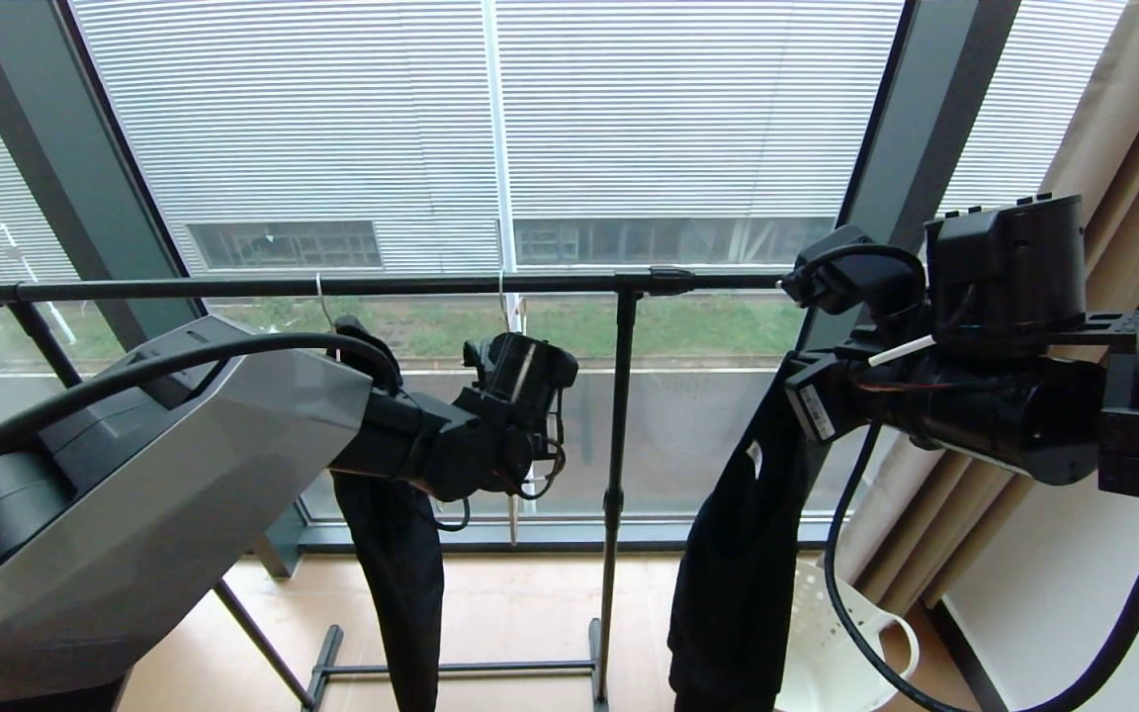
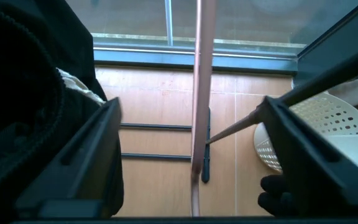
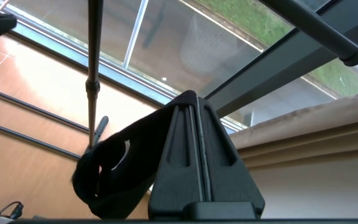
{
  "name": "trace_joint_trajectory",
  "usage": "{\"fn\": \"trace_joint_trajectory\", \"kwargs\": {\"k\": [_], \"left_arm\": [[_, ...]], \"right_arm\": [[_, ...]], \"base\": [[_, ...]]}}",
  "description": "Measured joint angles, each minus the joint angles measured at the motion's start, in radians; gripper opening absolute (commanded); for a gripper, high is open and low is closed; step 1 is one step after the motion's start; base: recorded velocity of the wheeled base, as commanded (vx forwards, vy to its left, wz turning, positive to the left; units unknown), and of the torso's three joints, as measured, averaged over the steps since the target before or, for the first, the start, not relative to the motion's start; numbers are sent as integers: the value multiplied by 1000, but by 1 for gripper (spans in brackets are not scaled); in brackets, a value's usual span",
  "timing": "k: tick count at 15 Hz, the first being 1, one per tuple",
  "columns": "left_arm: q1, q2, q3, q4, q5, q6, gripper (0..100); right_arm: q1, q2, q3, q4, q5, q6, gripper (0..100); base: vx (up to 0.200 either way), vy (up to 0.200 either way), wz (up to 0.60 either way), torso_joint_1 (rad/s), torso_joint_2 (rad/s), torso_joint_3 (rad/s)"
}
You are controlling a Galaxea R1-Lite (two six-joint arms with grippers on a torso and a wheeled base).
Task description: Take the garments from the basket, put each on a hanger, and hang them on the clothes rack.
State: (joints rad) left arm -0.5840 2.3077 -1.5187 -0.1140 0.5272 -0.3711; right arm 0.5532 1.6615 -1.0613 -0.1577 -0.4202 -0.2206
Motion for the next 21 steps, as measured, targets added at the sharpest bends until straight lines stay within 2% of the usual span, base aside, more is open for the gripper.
{"fn": "trace_joint_trajectory", "kwargs": {"k": [7,11,21], "left_arm": [[4,-18,-8,9,0,0,0],[2,-83,9,12,0,3,0],[-62,-407,328,9,-10,37,0]], "right_arm": [[1,11,0,0,-2,0,0],[1,12,-1,-1,-2,0,0],[2,21,0,-2,-1,0,0]], "base": [[0,0,0,0,0,0],[0,0,0,0,0,0],[0,0,0,0,0,0]]}}
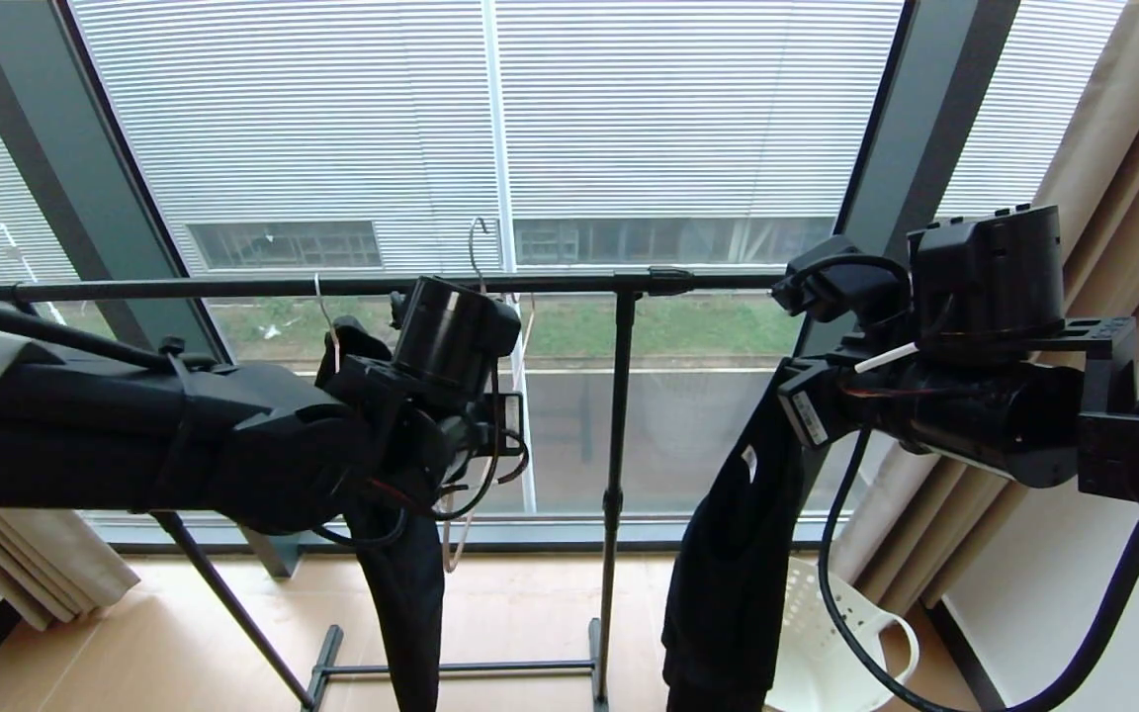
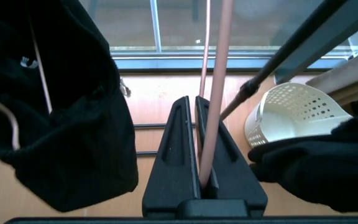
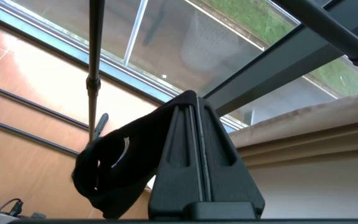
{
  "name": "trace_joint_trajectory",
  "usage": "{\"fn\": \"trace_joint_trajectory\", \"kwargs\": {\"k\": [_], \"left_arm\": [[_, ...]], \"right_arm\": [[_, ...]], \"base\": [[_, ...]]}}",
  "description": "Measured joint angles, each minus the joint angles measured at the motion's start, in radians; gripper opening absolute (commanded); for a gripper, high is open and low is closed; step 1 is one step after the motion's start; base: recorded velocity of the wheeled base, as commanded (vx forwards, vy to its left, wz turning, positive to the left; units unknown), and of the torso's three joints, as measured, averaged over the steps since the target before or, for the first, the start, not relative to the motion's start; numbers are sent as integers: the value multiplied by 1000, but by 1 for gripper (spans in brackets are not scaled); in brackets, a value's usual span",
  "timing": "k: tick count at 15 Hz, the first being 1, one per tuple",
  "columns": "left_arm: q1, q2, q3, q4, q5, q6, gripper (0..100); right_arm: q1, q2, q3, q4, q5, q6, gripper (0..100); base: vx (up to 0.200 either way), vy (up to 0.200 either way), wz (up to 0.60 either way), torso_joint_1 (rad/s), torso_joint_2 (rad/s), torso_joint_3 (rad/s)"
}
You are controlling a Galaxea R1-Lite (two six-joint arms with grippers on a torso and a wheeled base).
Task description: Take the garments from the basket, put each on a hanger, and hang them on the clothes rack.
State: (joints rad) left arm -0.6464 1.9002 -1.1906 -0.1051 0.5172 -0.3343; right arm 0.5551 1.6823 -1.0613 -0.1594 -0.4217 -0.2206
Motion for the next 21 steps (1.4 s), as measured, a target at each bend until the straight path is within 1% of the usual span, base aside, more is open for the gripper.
{"fn": "trace_joint_trajectory", "kwargs": {"k": [3,6,9,12,15,16,18,19,21], "left_arm": [[-20,-78,104,-10,-1,24,0],[-25,-143,189,-11,-38,40,0],[-33,-214,275,-10,-103,69,0],[-44,-287,367,-11,-169,73,0],[-48,-362,471,-50,-227,109,0],[-48,-379,497,-89,-243,127,0],[-48,-421,620,-220,-298,184,0],[-48,-439,682,-300,-332,213,0],[-48,-467,773,-402,-402,275,0]], "right_arm": [[4,6,0,0,-1,0,0],[13,9,0,0,-1,1,0],[17,10,0,-1,-2,2,0],[24,10,0,-1,-1,3,0],[27,11,-1,-3,-2,3,0],[29,13,-1,-3,-2,4,0],[31,20,-3,-11,-4,5,0],[32,26,-4,-37,-13,5,0],[32,42,-4,-78,-44,5,0]], "base": [[0,0,0,0,0,0],[0,0,0,0,0,0],[0,0,0,0,0,0],[0,0,0,0,0,0],[0,0,0,0,0,0],[0,0,0,0,0,0],[0,0,0,0,0,0],[0,0,0,0,0,0],[0,0,0,0,0,0]]}}
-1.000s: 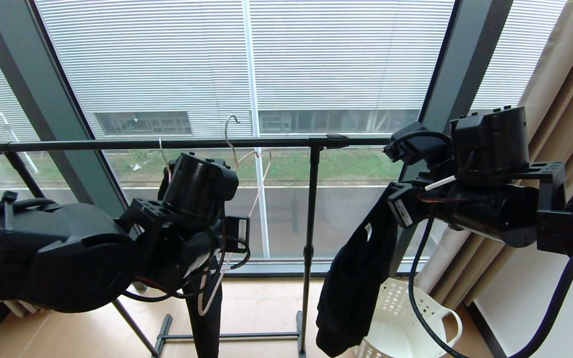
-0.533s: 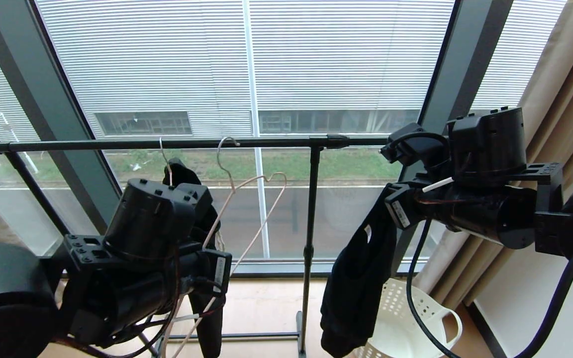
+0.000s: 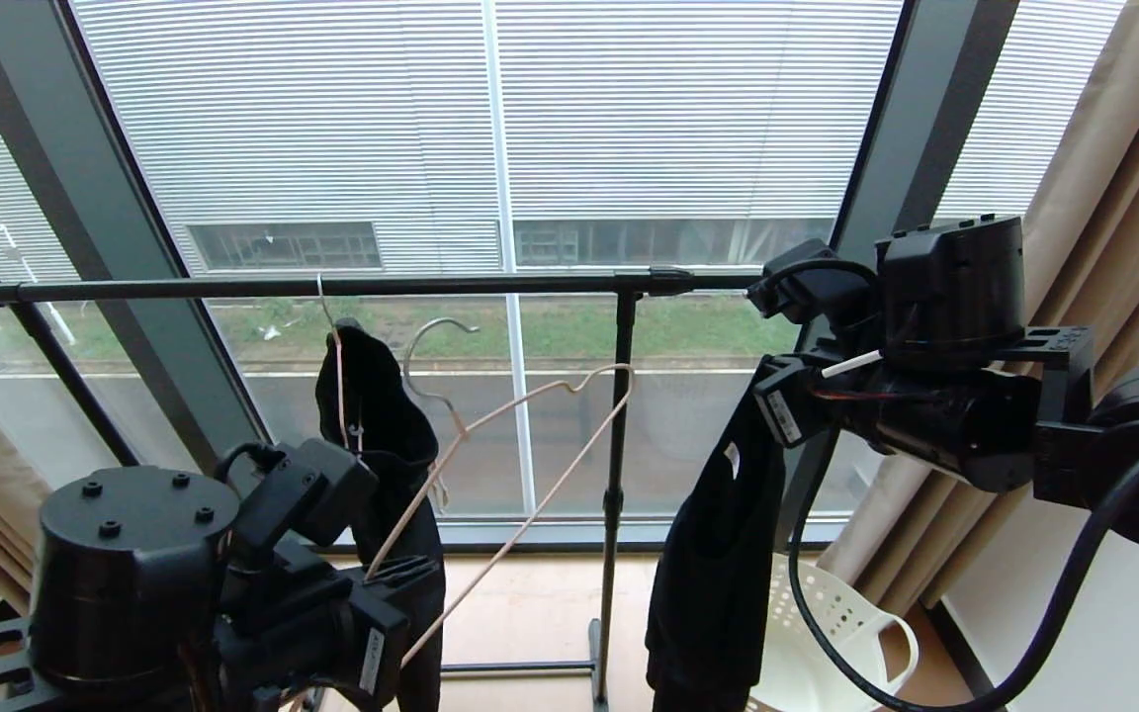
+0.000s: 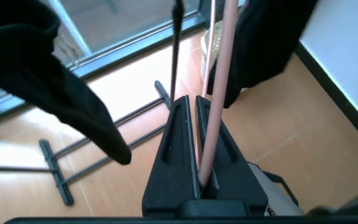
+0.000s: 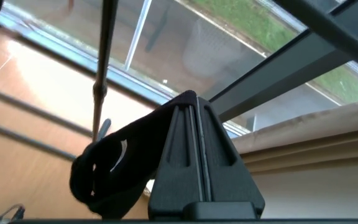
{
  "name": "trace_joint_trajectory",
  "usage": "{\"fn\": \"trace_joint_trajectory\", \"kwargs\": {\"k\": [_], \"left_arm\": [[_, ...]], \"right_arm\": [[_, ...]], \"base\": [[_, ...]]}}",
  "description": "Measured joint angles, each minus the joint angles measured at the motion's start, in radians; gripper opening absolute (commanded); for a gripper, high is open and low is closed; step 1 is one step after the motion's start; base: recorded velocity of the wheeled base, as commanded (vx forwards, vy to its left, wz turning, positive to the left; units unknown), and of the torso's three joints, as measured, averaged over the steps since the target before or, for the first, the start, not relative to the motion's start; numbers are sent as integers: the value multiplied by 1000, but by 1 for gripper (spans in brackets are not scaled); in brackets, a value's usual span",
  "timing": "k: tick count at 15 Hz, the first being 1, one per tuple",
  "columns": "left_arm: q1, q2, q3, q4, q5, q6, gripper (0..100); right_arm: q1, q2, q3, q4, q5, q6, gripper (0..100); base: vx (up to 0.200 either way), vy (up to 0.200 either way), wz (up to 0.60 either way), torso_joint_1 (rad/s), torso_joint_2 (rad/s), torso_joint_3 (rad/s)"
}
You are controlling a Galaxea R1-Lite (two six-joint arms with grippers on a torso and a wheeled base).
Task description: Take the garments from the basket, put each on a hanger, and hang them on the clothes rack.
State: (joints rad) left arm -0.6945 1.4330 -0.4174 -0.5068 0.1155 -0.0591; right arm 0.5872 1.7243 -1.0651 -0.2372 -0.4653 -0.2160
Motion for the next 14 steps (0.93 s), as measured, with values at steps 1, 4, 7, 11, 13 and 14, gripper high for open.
{"fn": "trace_joint_trajectory", "kwargs": {"k": [1,4,7,11,13,14], "left_arm": [[0,-8,31,-36,-32,28,0],[0,-13,90,-112,-91,104,0],[-8,-7,108,-126,-122,134,0],[-18,8,123,-193,-156,160,0],[-30,22,129,-224,-159,162,0],[-34,31,130,-224,-159,163,0]], "right_arm": [[0,8,0,-10,-7,0,0],[-4,21,-5,-13,-9,0,0],[-8,31,-15,-13,-9,1,0],[-21,47,-35,-14,-8,11,0],[-23,58,-42,-14,-9,25,0],[-23,61,-43,-14,-9,26,0]], "base": [[0,0,0,0,0,0],[0,0,0,0,0,0],[0,0,0,0,0,0],[0,0,0,0,0,0],[0,0,0,0,0,0],[0,0,0,0,0,0]]}}
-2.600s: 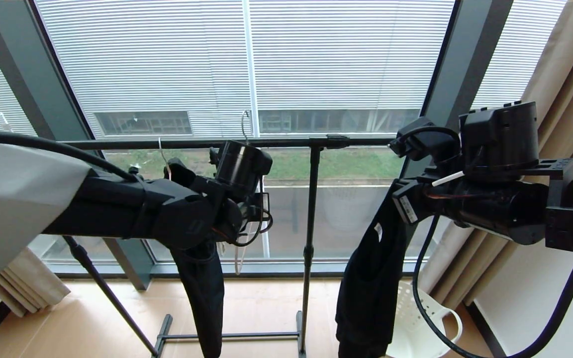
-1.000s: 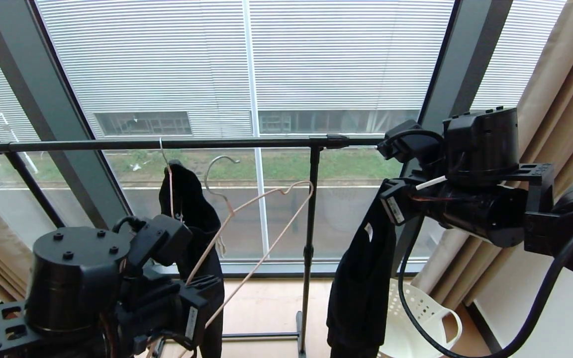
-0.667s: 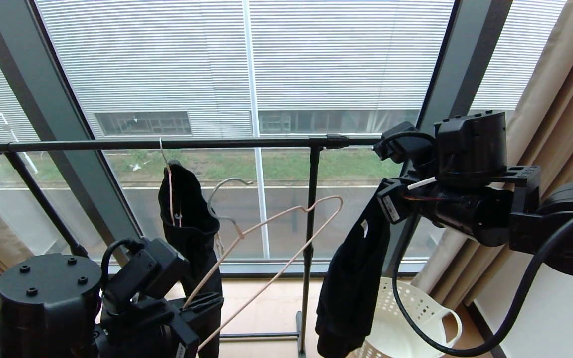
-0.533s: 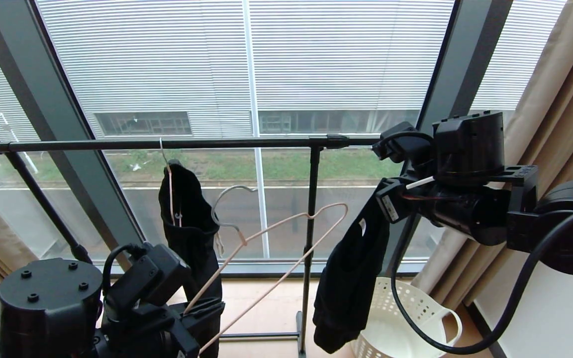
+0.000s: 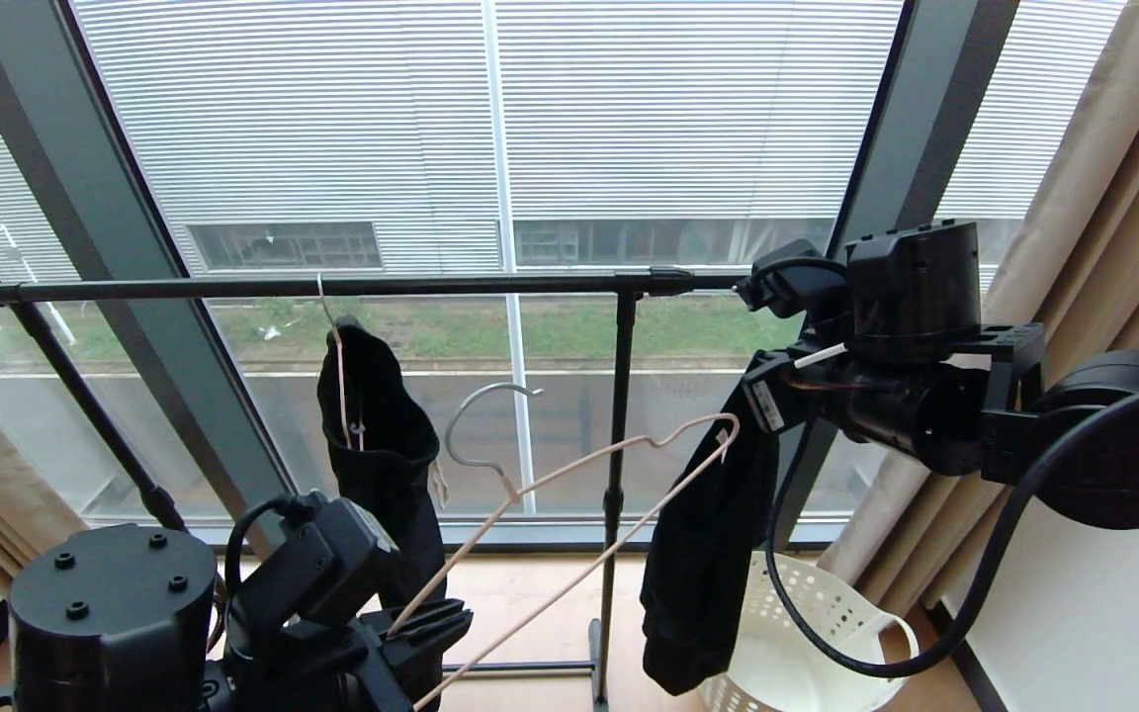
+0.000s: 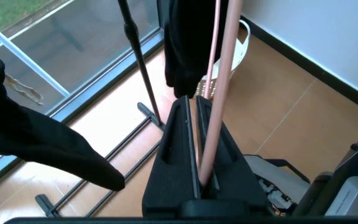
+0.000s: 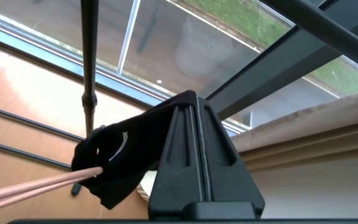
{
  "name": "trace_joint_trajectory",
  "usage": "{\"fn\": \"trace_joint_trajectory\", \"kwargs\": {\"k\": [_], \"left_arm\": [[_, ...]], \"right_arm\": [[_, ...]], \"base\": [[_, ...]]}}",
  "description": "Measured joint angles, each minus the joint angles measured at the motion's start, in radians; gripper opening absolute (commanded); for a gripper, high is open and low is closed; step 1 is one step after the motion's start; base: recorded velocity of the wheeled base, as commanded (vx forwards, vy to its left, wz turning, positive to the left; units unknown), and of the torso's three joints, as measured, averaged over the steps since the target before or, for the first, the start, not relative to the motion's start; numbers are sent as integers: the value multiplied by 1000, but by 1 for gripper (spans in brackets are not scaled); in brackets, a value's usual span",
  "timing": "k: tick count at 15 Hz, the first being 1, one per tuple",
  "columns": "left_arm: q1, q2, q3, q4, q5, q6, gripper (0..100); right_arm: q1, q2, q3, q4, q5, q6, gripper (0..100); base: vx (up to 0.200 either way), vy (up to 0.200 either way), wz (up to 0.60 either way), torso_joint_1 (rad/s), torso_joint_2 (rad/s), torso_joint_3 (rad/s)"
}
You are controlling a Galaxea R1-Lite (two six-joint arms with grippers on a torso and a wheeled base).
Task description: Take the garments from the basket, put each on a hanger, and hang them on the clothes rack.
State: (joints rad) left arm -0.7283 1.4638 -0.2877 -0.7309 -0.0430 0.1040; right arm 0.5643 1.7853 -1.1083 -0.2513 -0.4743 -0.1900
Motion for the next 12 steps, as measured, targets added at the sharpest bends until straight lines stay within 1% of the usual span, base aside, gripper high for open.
{"fn": "trace_joint_trajectory", "kwargs": {"k": [4,6,10,12], "left_arm": [[-5,36,-22,-5,1,0,0],[-4,62,-37,-40,3,0,0],[-3,129,-45,-152,8,-3,0],[-4,156,-53,-167,12,-4,0]], "right_arm": [[3,4,2,1,0,1,0],[7,4,5,1,0,2,0],[24,0,19,0,0,3,0],[37,-4,30,0,0,3,0]], "base": [[0,0,0,0,0,0],[0,0,0,0,0,0],[0,0,0,0,0,0],[0,0,0,0,0,0]]}}
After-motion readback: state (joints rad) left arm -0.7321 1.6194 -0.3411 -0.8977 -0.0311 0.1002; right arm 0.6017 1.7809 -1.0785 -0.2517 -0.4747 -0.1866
